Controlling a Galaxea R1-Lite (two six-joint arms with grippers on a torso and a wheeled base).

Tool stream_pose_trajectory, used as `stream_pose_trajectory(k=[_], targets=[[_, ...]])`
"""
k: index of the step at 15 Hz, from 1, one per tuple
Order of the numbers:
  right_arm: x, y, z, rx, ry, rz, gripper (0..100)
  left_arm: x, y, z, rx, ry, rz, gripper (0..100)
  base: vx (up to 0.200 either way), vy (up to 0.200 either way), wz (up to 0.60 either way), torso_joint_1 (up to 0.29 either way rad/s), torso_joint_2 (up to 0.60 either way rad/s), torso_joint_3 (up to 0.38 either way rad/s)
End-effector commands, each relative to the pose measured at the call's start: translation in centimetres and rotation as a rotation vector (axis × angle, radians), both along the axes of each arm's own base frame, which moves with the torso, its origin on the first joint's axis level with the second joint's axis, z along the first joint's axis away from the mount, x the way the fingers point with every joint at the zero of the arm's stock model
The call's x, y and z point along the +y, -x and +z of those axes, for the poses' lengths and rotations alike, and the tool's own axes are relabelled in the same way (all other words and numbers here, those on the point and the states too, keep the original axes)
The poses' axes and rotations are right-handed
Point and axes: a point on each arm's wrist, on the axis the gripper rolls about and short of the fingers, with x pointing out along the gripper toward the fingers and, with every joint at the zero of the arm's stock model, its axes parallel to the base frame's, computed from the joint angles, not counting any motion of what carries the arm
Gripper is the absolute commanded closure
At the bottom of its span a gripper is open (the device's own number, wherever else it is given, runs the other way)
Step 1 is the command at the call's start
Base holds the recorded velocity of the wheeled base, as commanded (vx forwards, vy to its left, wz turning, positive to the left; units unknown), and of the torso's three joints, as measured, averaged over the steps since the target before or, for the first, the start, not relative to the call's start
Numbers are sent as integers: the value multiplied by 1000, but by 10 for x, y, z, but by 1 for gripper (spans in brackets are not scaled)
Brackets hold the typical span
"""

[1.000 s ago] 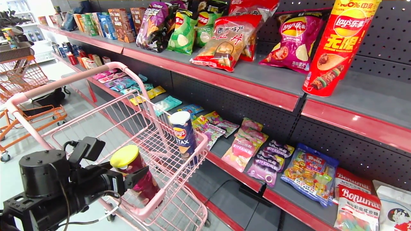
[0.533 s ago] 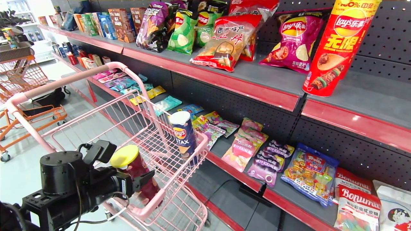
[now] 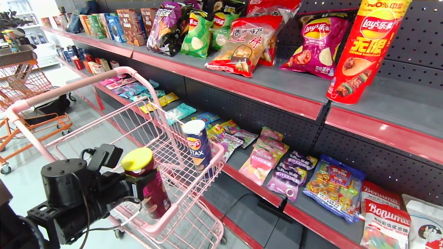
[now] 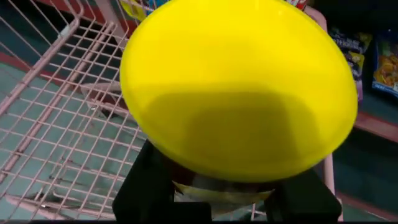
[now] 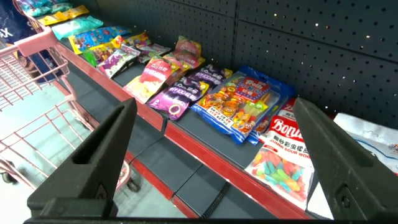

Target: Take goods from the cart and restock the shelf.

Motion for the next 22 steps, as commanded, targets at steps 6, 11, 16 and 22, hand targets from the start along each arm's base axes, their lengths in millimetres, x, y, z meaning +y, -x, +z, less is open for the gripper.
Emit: stream_pose_trajectory(k=[6,11,16,22], targets=[[0,0,0,0,-1,3,0,18,-21,109,-223,52,100,100,0,0,0,0,0,0],[0,0,0,0,0,3,0,30,55,183,-203,42,99,100,0,0,0,0,0,0],[0,0,0,1,2,3,0,52,188,195,-207,-25,80,100,0,0,0,0,0,0],[0,0,0,0,2,0,0,64,259,139,-210,-82,72,100,0,0,0,45,-170,-121]])
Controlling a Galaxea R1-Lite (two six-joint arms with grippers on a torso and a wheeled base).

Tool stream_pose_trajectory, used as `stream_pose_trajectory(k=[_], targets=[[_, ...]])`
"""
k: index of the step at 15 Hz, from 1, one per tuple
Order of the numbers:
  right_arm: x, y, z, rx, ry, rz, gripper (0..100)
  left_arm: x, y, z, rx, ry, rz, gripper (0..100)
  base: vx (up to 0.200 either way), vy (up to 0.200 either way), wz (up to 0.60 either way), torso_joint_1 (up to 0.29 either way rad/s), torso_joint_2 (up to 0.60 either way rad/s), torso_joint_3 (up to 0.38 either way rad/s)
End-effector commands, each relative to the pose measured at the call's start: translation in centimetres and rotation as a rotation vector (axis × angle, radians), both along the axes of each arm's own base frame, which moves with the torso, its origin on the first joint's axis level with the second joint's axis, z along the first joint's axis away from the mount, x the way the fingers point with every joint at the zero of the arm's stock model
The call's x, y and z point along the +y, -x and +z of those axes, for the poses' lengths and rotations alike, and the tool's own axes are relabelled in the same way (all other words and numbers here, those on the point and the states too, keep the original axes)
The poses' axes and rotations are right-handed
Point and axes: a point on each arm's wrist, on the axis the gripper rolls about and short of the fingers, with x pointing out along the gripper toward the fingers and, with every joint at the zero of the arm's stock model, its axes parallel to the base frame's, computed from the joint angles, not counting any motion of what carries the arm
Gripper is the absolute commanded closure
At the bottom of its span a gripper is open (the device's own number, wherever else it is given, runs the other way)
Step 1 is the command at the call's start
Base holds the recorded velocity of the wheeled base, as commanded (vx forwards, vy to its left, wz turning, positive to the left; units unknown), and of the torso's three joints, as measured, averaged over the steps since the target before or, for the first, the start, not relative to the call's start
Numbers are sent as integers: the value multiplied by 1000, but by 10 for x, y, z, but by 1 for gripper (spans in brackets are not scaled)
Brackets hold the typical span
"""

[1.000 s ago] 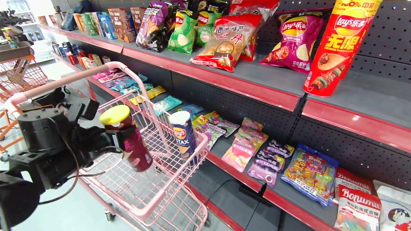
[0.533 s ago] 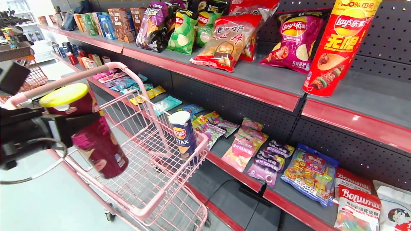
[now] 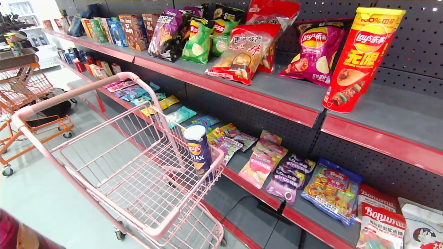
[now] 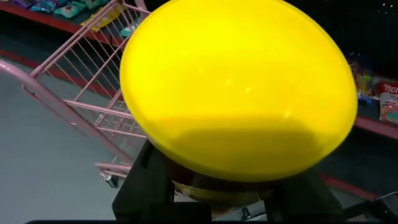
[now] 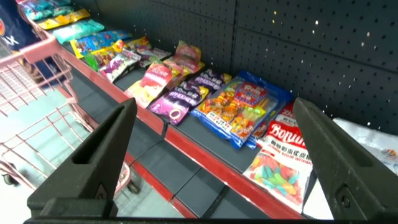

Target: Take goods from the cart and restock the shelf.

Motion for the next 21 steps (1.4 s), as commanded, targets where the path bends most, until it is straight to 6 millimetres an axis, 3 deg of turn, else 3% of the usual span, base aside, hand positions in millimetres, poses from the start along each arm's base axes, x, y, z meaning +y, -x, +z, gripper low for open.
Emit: stream_pose_trajectory(k=[1,12,15,21], targets=[[0,0,0,1,-1,1,0,5,30,-22,-88,-26,-2,100,0,0,0,124,-461,-315],[0,0,0,1,-1,2,0,4,13,-21,-40,-99,43,100,0,0,0,205,-555,-353],[0,0,0,3,-1,1,0,4,9,-25,-48,-106,73,100,0,0,-600,172,-422,-246],[0,0,0,3,-1,2,0,4,7,-28,-48,-155,83,100,0,0,-600,23,-33,-21]])
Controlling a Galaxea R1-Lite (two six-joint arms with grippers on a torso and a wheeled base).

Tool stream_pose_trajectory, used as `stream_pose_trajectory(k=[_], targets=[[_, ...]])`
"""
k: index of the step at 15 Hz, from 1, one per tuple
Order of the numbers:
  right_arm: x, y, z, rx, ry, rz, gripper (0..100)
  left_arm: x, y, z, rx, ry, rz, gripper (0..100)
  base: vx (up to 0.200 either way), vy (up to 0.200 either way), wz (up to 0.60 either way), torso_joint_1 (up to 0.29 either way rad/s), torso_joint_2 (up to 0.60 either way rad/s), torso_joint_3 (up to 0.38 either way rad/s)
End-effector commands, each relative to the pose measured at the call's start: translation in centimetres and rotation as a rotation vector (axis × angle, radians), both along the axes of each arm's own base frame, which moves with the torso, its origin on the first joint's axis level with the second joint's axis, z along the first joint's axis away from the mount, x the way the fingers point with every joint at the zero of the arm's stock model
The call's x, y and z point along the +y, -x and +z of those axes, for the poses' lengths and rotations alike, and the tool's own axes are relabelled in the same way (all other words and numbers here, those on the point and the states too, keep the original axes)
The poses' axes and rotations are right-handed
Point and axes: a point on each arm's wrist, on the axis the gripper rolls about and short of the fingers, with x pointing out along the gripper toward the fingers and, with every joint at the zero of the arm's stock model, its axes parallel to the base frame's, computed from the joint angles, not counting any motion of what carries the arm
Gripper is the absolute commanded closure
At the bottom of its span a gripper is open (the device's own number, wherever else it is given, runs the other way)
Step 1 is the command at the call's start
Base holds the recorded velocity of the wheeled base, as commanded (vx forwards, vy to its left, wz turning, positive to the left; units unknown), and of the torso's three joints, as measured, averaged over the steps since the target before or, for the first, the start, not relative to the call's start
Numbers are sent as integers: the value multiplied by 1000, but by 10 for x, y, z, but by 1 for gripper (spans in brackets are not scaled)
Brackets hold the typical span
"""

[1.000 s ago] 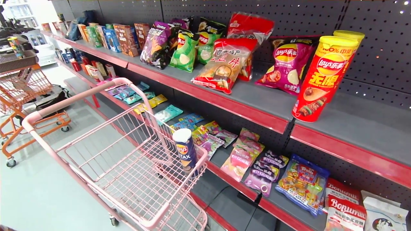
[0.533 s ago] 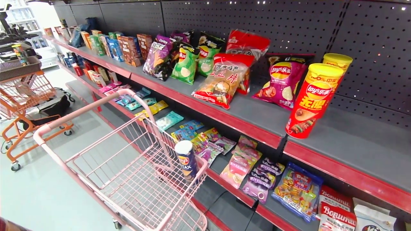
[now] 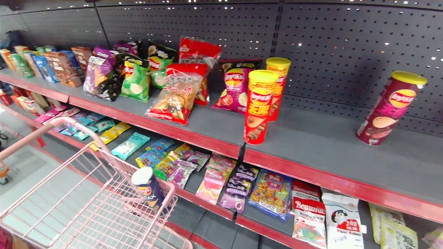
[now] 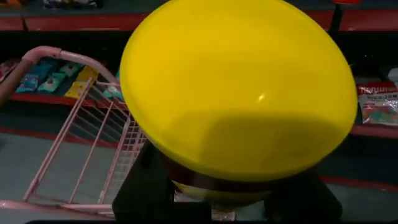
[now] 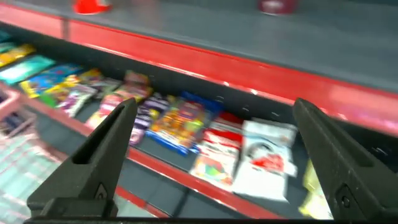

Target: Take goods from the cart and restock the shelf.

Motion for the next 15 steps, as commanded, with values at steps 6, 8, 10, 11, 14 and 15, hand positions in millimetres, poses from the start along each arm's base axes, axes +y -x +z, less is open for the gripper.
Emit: stream_pose_trajectory(k=[6,8,10,11,14,15], targets=[[0,0,0,1,0,0,0,-2,-7,1,29,0,-45,100,0,0,-600,5,0,2],[0,0,0,1,0,0,0,-2,-7,1,31,-5,-43,100,0,0,-300,1,4,-1],[0,0,0,1,0,3,0,-3,-10,1,38,-32,-47,100,0,0,0,55,-138,-82],[0,0,0,0,0,2,0,-3,-10,1,34,-53,-48,100,0,0,0,61,-154,-71],[0,0,0,0,3,3,0,-2,-10,-3,37,-84,-53,100,67,0,0,8,-19,-11],[0,0,0,0,3,3,0,-2,-10,-5,37,-86,-53,100,200,0,0,7,-2,-2]])
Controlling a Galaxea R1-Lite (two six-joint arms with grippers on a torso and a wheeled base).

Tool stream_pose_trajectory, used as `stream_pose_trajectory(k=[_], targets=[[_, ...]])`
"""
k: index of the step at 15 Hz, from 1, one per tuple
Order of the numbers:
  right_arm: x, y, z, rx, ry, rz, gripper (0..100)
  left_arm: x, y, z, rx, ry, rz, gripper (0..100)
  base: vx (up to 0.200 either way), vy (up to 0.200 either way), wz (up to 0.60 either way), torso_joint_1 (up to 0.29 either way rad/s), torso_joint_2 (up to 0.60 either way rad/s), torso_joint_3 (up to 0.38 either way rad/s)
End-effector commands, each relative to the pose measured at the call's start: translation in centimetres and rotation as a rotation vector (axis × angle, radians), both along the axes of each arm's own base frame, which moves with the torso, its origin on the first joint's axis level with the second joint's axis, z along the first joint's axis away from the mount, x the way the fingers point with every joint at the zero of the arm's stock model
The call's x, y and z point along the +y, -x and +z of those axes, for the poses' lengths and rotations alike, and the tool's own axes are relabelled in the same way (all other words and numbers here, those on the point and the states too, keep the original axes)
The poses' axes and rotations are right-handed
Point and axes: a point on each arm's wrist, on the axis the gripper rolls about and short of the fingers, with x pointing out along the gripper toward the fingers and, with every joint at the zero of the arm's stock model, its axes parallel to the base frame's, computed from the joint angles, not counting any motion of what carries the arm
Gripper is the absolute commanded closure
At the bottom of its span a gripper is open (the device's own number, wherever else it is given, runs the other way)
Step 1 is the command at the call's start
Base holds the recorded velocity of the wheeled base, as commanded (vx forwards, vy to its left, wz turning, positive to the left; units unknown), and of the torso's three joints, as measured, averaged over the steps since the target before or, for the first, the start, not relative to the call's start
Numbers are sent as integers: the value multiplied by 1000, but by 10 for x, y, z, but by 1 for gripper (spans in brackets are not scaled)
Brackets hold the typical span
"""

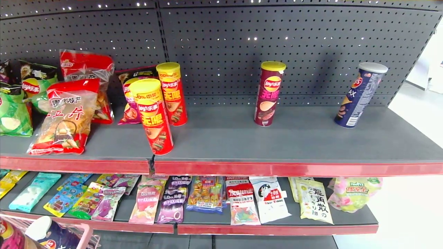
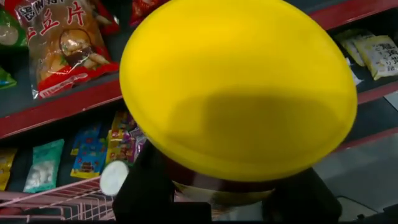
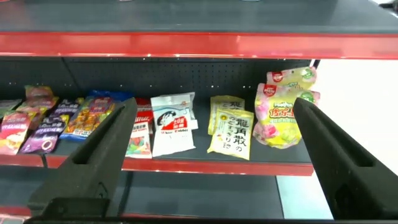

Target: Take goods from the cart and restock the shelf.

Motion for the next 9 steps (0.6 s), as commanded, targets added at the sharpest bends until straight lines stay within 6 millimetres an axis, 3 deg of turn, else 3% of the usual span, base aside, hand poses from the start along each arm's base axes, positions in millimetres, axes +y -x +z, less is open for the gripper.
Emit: stream_pose_trajectory(k=[1,4,9], targets=[[0,0,0,1,0,0,0,0,0,-4,6,-1,-1,100,200,0,0,-12,-12,2],[0,0,0,1,-2,0,0,0,-1,-4,-4,1,-1,100,200,0,0,2,-7,2],[0,0,0,1,2,11,0,2,11,-13,-41,5,-9,100,0,0,0,0,0,0]])
